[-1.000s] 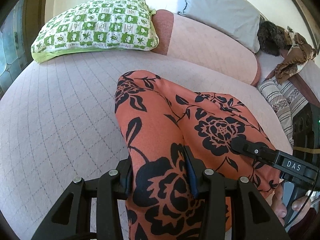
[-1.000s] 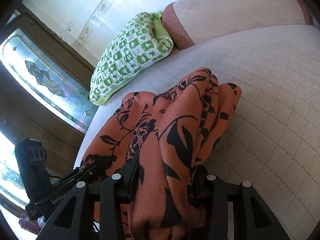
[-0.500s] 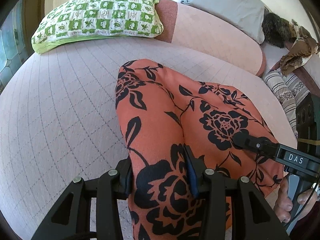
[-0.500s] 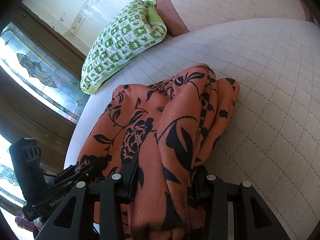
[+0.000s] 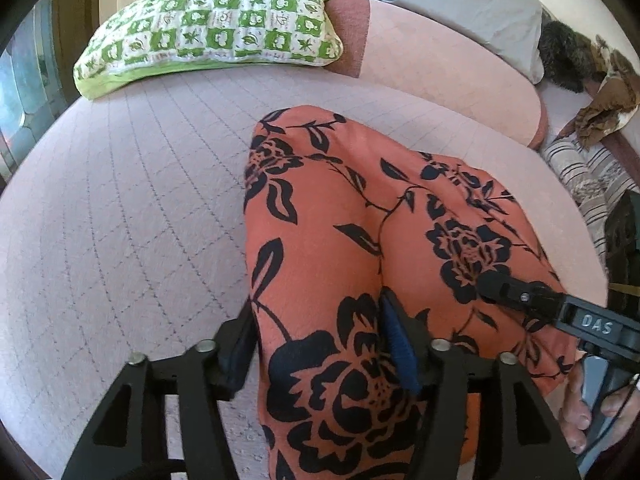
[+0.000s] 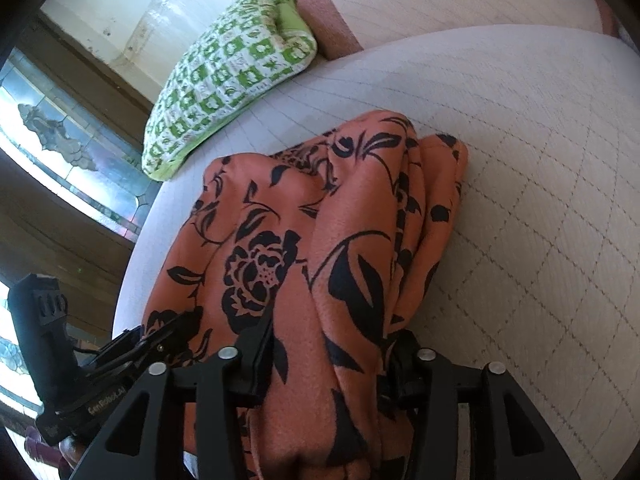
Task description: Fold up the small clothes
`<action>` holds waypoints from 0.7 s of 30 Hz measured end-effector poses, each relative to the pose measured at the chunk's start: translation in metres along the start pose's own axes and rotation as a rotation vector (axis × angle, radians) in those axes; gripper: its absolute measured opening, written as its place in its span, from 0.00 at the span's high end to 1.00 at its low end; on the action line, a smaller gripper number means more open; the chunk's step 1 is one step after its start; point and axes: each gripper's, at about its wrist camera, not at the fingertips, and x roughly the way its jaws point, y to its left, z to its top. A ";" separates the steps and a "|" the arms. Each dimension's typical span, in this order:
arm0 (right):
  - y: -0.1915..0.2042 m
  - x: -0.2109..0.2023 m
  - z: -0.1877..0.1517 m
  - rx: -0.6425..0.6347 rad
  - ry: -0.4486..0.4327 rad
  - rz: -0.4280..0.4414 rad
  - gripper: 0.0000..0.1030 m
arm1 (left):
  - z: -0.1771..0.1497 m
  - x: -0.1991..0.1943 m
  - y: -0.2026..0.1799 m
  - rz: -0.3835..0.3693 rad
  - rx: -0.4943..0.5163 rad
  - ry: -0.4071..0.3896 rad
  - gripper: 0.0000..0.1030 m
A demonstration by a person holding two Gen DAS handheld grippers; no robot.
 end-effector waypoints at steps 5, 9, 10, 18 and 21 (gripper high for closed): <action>-0.004 0.000 -0.004 0.042 -0.014 -0.042 0.34 | -0.004 0.001 0.000 0.048 -0.002 -0.022 0.24; -0.006 -0.011 -0.011 0.060 -0.025 -0.049 0.31 | -0.013 -0.014 -0.001 0.082 -0.008 -0.043 0.24; -0.004 -0.016 -0.013 0.052 -0.037 -0.061 0.31 | -0.015 -0.021 -0.004 0.109 -0.011 -0.057 0.24; 0.007 -0.076 -0.039 0.017 -0.201 -0.134 0.31 | -0.032 -0.094 -0.012 0.190 0.011 -0.202 0.23; 0.016 -0.097 -0.054 0.008 -0.243 -0.135 0.31 | -0.032 -0.125 -0.012 0.211 0.003 -0.248 0.23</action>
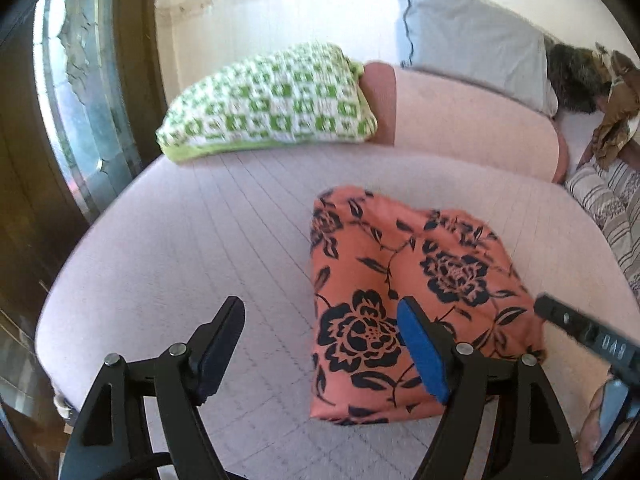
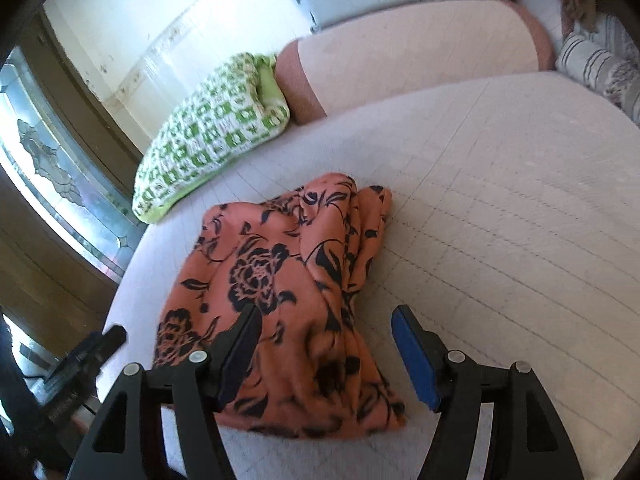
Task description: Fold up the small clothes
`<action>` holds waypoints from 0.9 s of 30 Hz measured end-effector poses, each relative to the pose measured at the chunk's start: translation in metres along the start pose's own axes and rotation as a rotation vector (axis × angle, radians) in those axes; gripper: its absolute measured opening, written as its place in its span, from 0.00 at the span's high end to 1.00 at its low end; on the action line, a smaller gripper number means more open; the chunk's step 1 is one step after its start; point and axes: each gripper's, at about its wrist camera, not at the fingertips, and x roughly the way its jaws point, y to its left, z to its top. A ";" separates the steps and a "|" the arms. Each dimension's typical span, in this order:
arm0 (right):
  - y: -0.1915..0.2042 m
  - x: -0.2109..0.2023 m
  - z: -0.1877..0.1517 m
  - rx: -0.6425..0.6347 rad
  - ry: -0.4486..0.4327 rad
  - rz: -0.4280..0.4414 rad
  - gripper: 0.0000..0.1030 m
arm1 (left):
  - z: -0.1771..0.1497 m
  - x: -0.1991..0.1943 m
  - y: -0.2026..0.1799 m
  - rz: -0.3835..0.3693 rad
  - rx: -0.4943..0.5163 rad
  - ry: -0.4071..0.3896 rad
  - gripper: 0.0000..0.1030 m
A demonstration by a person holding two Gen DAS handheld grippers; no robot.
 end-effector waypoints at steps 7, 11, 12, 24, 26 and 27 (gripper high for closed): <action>0.015 -0.063 -0.021 -0.050 -0.094 -0.019 0.31 | 0.017 -0.055 0.003 0.035 -0.014 -0.085 0.23; 0.031 -0.096 -0.019 -0.104 -0.154 -0.042 0.31 | 0.023 -0.082 -0.001 0.057 0.009 -0.135 0.22; 0.034 -0.105 -0.018 -0.112 -0.170 -0.041 0.31 | 0.025 -0.089 -0.002 0.060 0.015 -0.150 0.22; 0.078 -0.184 -0.006 -0.189 -0.319 0.030 0.30 | 0.044 -0.150 -0.006 0.119 0.029 -0.248 0.21; 0.081 -0.191 -0.007 -0.190 -0.333 0.041 0.30 | 0.046 -0.157 -0.006 0.134 0.023 -0.263 0.21; 0.082 -0.194 -0.006 -0.194 -0.343 0.042 0.30 | 0.046 -0.159 -0.006 0.138 0.021 -0.268 0.21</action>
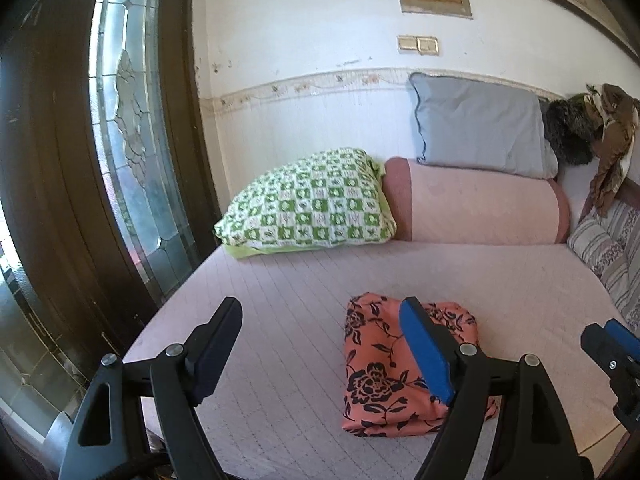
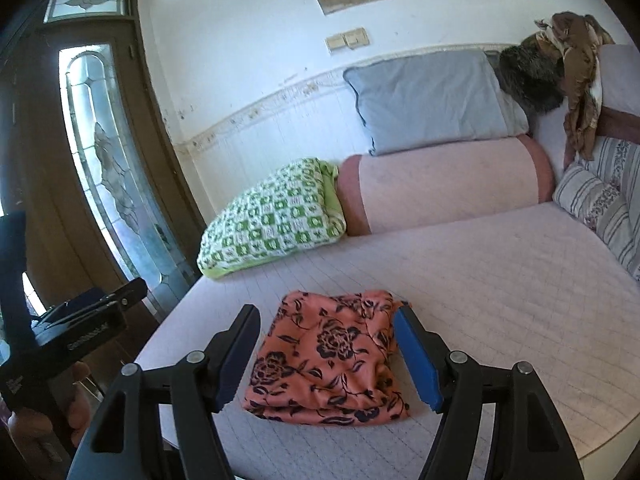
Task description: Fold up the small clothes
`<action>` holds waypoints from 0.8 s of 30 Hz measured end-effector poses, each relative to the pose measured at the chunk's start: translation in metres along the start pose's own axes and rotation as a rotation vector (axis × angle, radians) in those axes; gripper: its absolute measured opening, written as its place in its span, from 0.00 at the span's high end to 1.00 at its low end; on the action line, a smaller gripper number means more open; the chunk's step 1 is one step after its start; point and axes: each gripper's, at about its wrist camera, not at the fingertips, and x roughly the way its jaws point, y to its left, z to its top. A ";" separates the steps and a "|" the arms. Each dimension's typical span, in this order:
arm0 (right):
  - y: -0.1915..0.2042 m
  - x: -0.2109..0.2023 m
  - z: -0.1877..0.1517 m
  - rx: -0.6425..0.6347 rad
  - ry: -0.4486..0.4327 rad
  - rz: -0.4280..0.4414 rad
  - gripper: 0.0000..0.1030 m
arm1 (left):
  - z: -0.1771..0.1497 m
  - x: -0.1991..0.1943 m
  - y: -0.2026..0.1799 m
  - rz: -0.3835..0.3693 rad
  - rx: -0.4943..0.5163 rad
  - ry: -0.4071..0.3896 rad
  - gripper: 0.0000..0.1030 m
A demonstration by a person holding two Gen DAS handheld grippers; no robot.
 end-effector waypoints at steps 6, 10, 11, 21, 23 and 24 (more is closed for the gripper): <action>0.008 -0.014 0.001 -0.046 -0.044 -0.015 0.28 | 0.004 -0.009 0.000 0.023 -0.003 -0.023 0.21; 0.011 -0.010 -0.003 -0.053 -0.030 -0.006 0.28 | 0.001 -0.010 -0.005 0.044 0.020 -0.035 0.21; 0.013 -0.008 -0.005 -0.056 -0.023 -0.002 0.28 | 0.000 -0.009 -0.006 0.050 0.025 -0.036 0.20; 0.021 0.006 -0.020 -0.106 0.017 -0.013 0.28 | -0.006 0.001 -0.003 0.019 0.015 -0.002 0.20; 0.022 0.009 -0.021 -0.114 0.023 -0.012 0.28 | -0.008 0.001 -0.001 0.015 0.007 -0.006 0.20; 0.022 0.009 -0.022 -0.116 0.024 -0.013 0.28 | -0.008 0.001 0.000 0.013 0.005 -0.008 0.20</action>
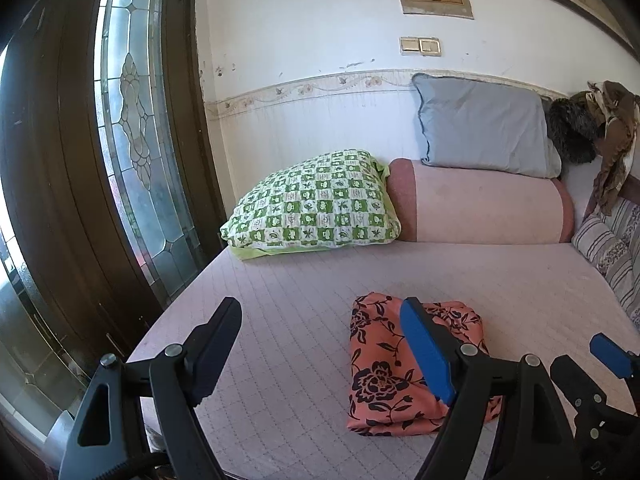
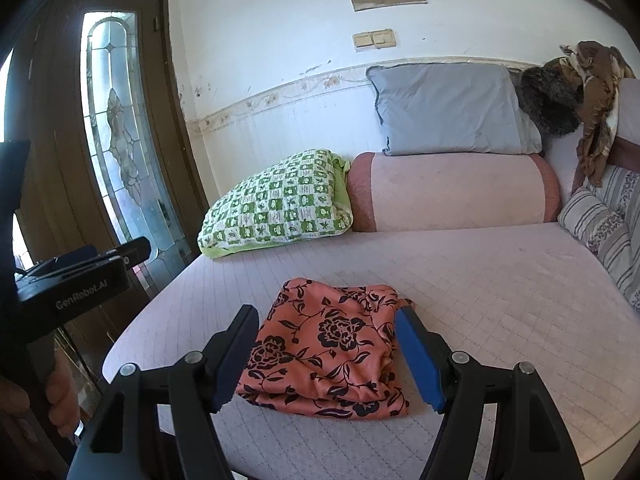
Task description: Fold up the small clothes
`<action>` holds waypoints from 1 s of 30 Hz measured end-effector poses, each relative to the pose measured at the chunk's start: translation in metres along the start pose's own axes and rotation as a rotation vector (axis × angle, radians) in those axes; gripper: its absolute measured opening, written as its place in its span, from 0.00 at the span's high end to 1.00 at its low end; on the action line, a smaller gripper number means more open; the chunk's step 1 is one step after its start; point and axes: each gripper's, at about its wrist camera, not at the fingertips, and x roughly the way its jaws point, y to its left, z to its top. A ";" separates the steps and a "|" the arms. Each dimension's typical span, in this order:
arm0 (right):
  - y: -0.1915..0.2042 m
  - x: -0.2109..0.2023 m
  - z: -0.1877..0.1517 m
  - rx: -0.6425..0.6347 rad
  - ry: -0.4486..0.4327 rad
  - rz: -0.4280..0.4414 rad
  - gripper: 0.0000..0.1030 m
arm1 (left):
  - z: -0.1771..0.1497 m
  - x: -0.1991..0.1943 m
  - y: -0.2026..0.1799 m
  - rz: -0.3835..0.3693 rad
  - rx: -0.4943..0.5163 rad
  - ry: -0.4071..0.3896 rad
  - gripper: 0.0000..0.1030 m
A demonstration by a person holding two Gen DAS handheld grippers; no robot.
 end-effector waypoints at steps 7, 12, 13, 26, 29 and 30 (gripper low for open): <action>-0.002 0.001 0.001 0.003 0.004 -0.015 0.28 | -0.007 0.002 0.009 0.017 0.000 -0.019 0.20; 0.005 0.000 0.003 -0.003 0.010 -0.011 0.28 | -0.011 0.001 0.018 0.045 0.009 -0.032 0.20; 0.008 0.000 0.003 -0.007 0.011 -0.010 0.28 | -0.012 0.001 0.020 0.045 0.007 -0.031 0.20; 0.035 -0.014 0.008 -0.059 0.003 0.014 0.28 | -0.011 -0.018 0.040 0.024 -0.026 -0.031 0.20; 0.037 -0.016 0.010 -0.065 -0.003 0.012 0.28 | -0.010 -0.021 0.041 0.028 -0.035 -0.033 0.20; 0.037 -0.016 0.011 -0.066 -0.003 0.009 0.28 | -0.010 -0.021 0.042 0.029 -0.036 -0.033 0.20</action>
